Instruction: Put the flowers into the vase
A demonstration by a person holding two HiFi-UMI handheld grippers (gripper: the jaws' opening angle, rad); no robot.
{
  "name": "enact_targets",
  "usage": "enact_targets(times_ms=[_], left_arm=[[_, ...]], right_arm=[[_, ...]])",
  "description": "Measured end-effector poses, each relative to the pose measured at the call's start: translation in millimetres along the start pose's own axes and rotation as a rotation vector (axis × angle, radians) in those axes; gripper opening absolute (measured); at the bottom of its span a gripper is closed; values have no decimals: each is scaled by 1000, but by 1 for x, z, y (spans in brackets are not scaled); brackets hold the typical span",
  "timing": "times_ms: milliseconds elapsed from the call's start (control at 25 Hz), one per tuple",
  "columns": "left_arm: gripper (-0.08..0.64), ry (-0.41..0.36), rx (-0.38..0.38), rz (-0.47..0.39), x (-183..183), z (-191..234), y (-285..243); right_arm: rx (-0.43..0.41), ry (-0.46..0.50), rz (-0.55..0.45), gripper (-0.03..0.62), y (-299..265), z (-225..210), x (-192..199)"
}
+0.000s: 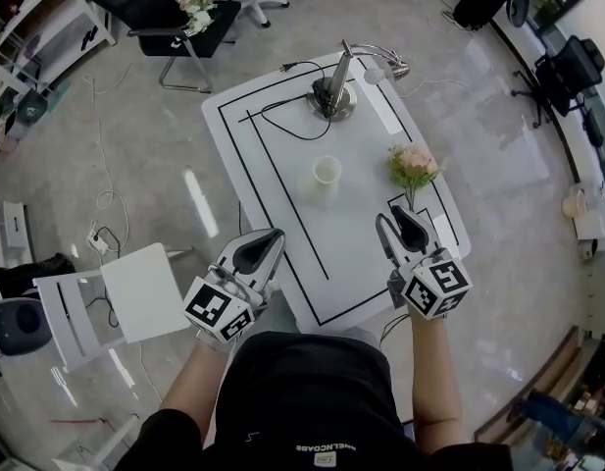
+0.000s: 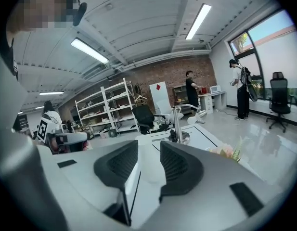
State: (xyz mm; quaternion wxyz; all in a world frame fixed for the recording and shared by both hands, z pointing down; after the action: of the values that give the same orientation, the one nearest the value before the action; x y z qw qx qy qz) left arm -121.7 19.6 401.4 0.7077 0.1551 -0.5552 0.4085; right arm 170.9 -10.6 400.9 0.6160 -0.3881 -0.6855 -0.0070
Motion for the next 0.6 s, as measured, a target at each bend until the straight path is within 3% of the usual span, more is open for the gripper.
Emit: enact_targets(times_ms=[400,600], left_arm=[[8,8,-44,17,0,3,-23],[11,5,-58,34,4,3,-32]], right_arm=[[89,31,90,198,-24,-90,-43],[122,63,210,242,-48,-134,-49]])
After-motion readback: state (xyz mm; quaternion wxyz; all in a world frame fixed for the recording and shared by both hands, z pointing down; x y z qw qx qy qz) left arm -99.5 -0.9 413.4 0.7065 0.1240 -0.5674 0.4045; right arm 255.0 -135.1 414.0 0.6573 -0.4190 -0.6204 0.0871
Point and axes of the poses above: the fingertips, and each gripper's own axes: y backward along the fingers, z to its left, x out of its underside, the point moved 8 cm from there along y, backward along the fingers, and after that the axes turned 8 degrees about z, right-handed, at the moved point
